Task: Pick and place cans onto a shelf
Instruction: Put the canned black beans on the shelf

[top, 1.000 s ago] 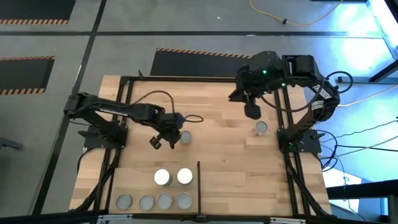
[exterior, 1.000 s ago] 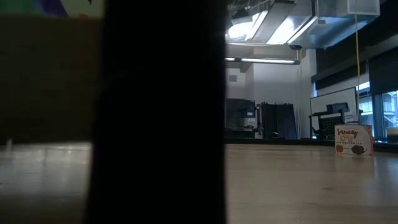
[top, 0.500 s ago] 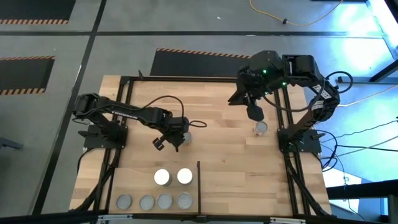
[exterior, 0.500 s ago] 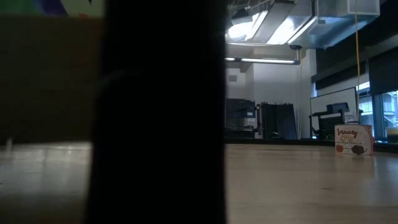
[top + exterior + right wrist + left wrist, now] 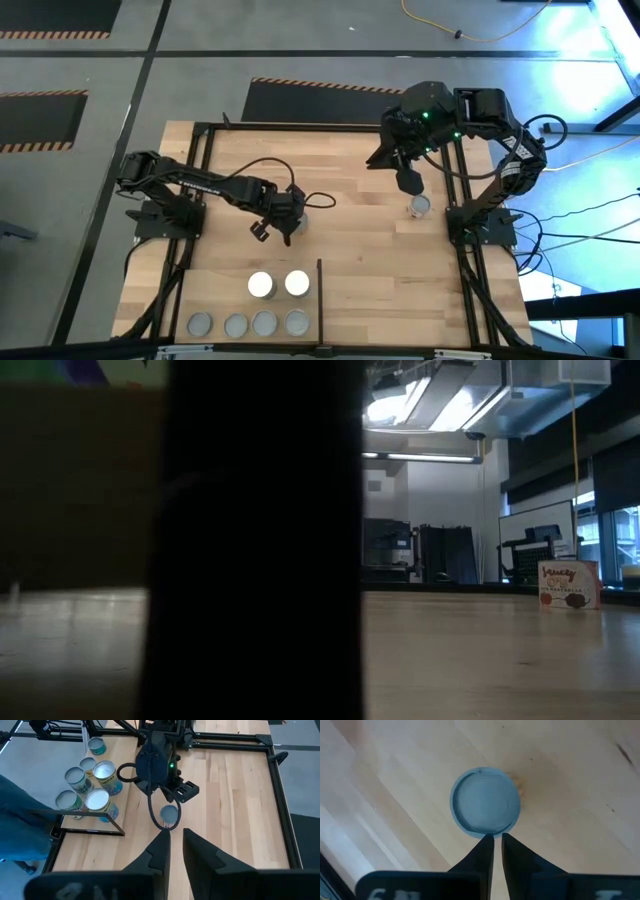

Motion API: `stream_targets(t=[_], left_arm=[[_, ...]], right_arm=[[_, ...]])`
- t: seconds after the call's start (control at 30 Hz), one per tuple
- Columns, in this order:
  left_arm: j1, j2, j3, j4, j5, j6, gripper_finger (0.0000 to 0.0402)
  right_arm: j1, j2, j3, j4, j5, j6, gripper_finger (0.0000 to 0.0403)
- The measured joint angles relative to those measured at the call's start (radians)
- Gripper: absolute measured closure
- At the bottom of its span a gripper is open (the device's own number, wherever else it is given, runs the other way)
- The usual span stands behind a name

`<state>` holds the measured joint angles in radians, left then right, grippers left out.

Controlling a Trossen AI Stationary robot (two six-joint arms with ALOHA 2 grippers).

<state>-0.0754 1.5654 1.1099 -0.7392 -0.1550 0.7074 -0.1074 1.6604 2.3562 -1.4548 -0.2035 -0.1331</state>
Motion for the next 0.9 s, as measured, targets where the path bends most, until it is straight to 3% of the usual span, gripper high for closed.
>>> stream_targets(t=[0.3, 0.57, 0.67, 0.9], left_arm=[[0.004, 0.0, 0.0, 0.004, 0.146, 0.139, 0.0391], [0.023, 0.0, 0.0, 0.075, 0.079, 0.158, 0.0401], [0.012, 0.0, 0.0, 0.102, 0.022, 0.111, 0.0397], [0.002, 0.0, 0.0, 0.127, 0.001, 0.025, 0.0385]], right_arm=[[0.0, 0.0, 0.0, 0.0, 0.0, -0.001, 0.0349], [0.0, 0.0, 0.0, 0.0, 0.0, 0.0, 0.0349], [0.0, 0.0, 0.0, 0.0, 0.0, 0.0, 0.0349], [0.0, 0.0, 0.0, 0.0, 0.0, -0.002, 0.0349]])
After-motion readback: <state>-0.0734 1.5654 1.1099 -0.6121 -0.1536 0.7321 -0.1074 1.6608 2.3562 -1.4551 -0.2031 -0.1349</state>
